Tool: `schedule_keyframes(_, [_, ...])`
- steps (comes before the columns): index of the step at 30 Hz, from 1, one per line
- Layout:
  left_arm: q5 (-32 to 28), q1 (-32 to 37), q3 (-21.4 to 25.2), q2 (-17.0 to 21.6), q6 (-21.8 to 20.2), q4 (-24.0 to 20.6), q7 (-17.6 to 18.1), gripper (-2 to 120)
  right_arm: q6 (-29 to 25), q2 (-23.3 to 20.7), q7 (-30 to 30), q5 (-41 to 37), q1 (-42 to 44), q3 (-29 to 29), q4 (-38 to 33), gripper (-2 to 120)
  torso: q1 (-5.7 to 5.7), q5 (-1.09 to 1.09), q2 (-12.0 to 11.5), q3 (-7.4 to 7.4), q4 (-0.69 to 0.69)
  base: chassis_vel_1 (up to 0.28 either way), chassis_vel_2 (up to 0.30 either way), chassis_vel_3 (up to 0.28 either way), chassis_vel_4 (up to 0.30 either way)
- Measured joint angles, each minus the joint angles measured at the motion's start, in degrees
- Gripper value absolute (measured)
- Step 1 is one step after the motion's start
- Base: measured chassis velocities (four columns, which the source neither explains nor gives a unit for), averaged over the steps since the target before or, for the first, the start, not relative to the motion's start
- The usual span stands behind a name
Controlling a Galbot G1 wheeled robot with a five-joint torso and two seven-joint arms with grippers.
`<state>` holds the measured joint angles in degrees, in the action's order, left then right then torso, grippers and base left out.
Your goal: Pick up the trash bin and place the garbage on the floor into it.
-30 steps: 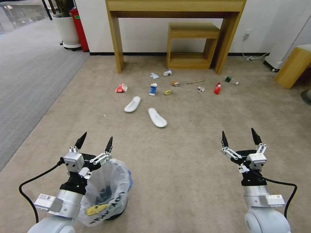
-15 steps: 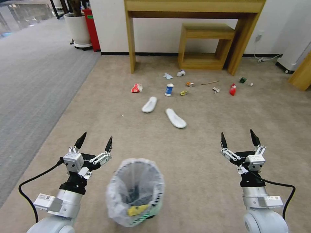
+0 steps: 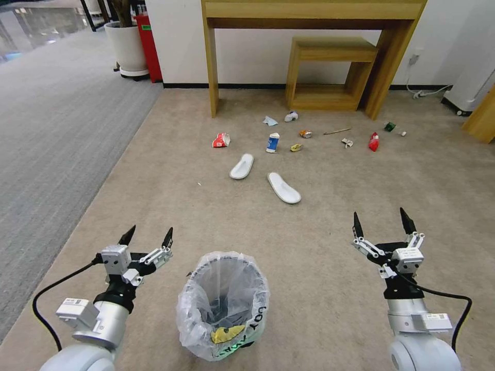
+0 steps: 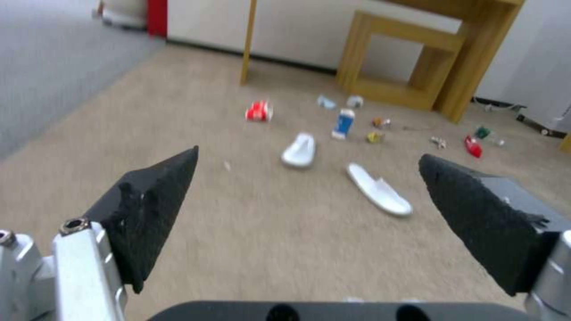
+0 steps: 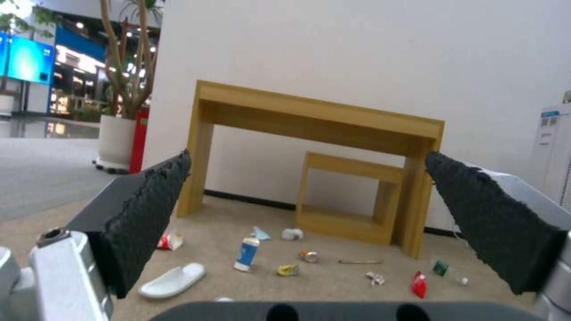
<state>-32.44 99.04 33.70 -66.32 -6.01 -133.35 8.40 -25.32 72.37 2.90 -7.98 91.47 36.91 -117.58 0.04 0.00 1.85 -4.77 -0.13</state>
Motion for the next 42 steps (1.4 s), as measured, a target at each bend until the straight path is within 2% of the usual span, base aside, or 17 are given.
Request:
schedule_keyframes(3, [-1.48,0.62,-2.9,0.15,-1.18,0.62,4.53,95,0.89,-0.51,0.08,0.15,-0.16,-0.03,0.24,100,0.0,0.0,0.0,0.0,0.0,0.0,0.0,0.0,0.0])
schedule_keyframes(4, [-1.48,0.62,-2.9,0.15,-1.18,0.62,4.53,95,0.89,-0.51,0.08,0.15,-0.16,-0.03,0.24,100,0.0,0.0,0.0,0.0,0.0,0.0,0.0,0.0,0.0])
schedule_keyframes(7, [-3.15,1.32,-4.79,0.64,-2.61,0.5,8.42,95,1.55,-0.88,0.61,0.4,-0.36,-0.07,0.54,100,0.0,0.0,0.0,0.0,0.0,0.0,0.0,0.0,0.0])
schedule_keyframes(8, [-3.37,1.94,-5.46,0.81,-3.86,-0.18,10.48,95,1.67,-1.05,0.83,0.41,-0.48,-0.14,0.84,100,0.0,0.0,0.0,0.0,0.0,0.0,0.0,0.0,0.0])
schedule_keyframes(9, [-3.37,1.94,-5.46,0.81,-3.86,-0.18,10.48,95,1.67,-1.05,0.83,0.41,-0.48,-0.14,0.84,100,0.0,0.0,0.0,0.0,0.0,0.0,0.0,0.0,0.0])
schedule_keyframes(12, [-5.22,4.04,-6.36,0.82,-6.7,-2.88,14.99,94,1.78,-1.29,0.91,0.41,-0.49,-0.2,1.17,100,0.0,0.0,0.0,0.0,0.0,0.0,0.0,0.0,0.0])
schedule_keyframes(18, [-6.37,6.98,-6.66,1.44,-8.09,-5.56,16.22,93,2.4,-1.77,0.94,0.43,-0.45,-0.32,1.23,100,-0.01,0.01,0.0,0.0,0.0,0.0,0.0,0.0,0.0])
schedule_keyframes(27, [-8.4,9.59,-4.18,6.12,-10.8,-9.84,15.01,93,3.76,-5.63,1.38,-0.86,-0.69,-0.48,1.23,100,-0.01,0.0,0.0,0.0,0.0,0.0,0.0,0.0,0.0])
schedule_keyframes(34, [-8.94,10.48,-5.52,7.69,-10.51,-7.77,15.5,93,4.9,-6.14,1.67,-1.61,-1.63,-0.92,1.89,100,0.0,0.0,0.0,0.0,0.0,0.0,0.0,0.0,0.0])
schedule_keyframes(37, [-10.1,9.46,-7.13,8.01,-10.09,-6.0,16.62,93,4.88,-5.62,1.62,-1.21,-1.48,-1.27,2.61,100,-0.01,0.0,0.0,0.0,0.0,0.0,0.0,0.0,0.0])
schedule_keyframes(40, [-11.79,7.53,-9.23,9.06,-8.82,-1.85,17.92,93,4.68,-4.76,1.49,-0.87,-1.37,-1.65,3.19,100,-0.01,-0.01,0.0,0.0,0.0,0.0,0.0,0.0,0.0])
schedule_keyframes(42, [-11.95,7.25,-9.6,9.42,-8.74,-1.26,18.35,93,4.68,-4.61,1.48,-0.8,-1.36,-1.72,3.22,100,-0.01,-0.02,0.0,0.0,0.0,0.0,0.0,0.0,0.0])
